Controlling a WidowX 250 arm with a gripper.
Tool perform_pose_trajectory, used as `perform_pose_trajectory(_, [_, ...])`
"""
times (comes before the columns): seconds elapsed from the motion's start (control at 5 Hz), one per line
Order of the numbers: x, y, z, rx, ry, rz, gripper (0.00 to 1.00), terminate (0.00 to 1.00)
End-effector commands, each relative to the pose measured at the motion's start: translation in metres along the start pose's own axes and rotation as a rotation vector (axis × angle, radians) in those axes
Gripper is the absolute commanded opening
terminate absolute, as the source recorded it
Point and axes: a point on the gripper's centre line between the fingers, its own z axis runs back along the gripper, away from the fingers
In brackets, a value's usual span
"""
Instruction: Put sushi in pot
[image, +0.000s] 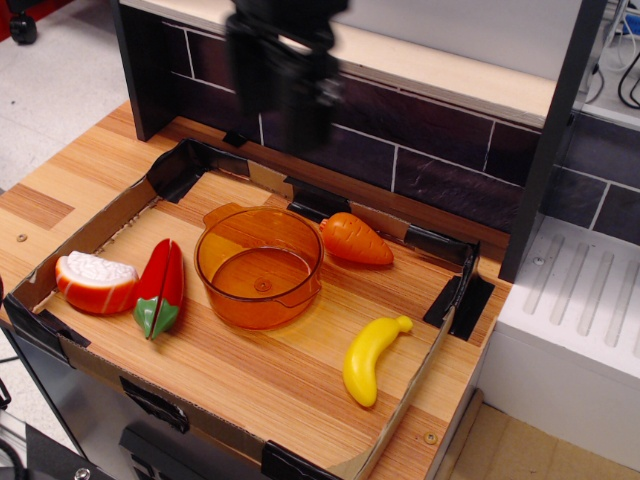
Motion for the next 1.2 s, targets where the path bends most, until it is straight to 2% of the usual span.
perform_pose_trajectory(0.0, [-0.028, 0.028, 0.013, -0.072, 0.068, -0.376, 1.00, 0.00])
perform_pose_trajectory(0.2, [-0.054, 0.049, -0.007, -0.008, 0.039, -0.480, 1.00, 0.00])
perform_pose_trajectory(0.4, [-0.073, 0.067, -0.026, 0.080, 0.042, -0.593, 1.00, 0.00])
perform_pose_trajectory(0.6, [-0.088, 0.075, -0.033, 0.088, 0.038, -0.633, 1.00, 0.00])
perform_pose_trajectory(1.0, [-0.099, 0.088, -0.054, 0.052, 0.094, -0.674, 1.00, 0.00])
